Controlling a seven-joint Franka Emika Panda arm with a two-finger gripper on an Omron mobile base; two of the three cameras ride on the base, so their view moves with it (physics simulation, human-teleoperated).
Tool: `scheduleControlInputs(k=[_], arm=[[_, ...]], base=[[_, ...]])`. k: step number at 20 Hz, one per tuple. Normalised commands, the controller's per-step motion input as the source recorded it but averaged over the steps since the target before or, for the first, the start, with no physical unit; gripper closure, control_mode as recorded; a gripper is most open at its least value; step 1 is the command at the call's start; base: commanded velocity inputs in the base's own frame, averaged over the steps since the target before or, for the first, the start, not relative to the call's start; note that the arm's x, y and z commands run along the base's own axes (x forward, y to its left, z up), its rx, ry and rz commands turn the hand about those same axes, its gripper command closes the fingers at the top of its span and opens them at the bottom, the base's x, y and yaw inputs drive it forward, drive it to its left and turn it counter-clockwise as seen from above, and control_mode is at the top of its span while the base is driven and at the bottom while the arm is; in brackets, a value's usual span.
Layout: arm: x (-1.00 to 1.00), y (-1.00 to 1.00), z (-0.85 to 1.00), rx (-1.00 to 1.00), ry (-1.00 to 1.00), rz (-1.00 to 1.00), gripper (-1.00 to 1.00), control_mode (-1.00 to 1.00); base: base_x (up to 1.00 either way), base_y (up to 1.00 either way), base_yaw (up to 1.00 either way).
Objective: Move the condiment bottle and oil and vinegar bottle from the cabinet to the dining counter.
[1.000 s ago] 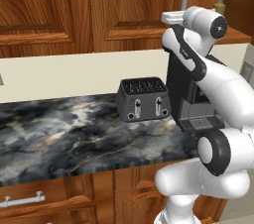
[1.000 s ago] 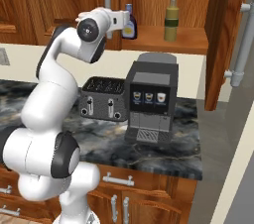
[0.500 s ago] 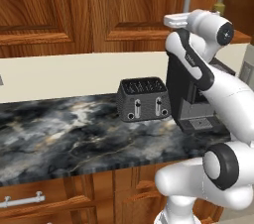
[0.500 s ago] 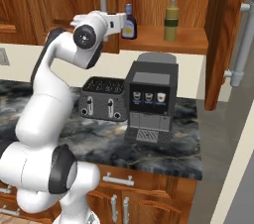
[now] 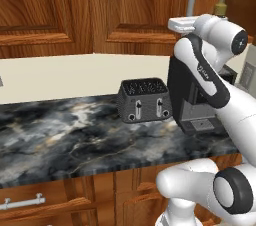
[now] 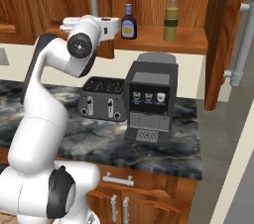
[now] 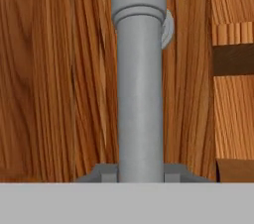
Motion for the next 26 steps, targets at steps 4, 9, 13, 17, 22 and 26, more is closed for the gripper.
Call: scheduleControlInputs(k=[4, 9, 13, 17, 22, 26], arm=[[-0.57, 0.45, -0.12, 0.05, 0.0, 0.06, 1.0, -1.0], [-0.53, 0.51, -0.14, 0.04, 0.0, 0.03, 1.0, -1.0], [-0.67, 0.48, -0.24, 0.04, 0.0, 0.02, 1.0, -1.0], [-0.75, 0.46, -0.29, 0.04, -0.02, 0.0, -1.0, -1.0], [-0.4, 0.05, -0.02, 0.1, 0.0, 0.0, -1.0, -1.0], [-0.62, -0.2, 0.0, 0.13, 0.0, -0.07, -1.0, -1.0]], base=[[0.0, 0.0, 0.0], [0.0, 0.0, 0.0], [0.0, 0.0, 0.0], [0.0, 0.0, 0.0], [0.0, 0.0, 0.0], [0.0, 0.0, 0.0]])
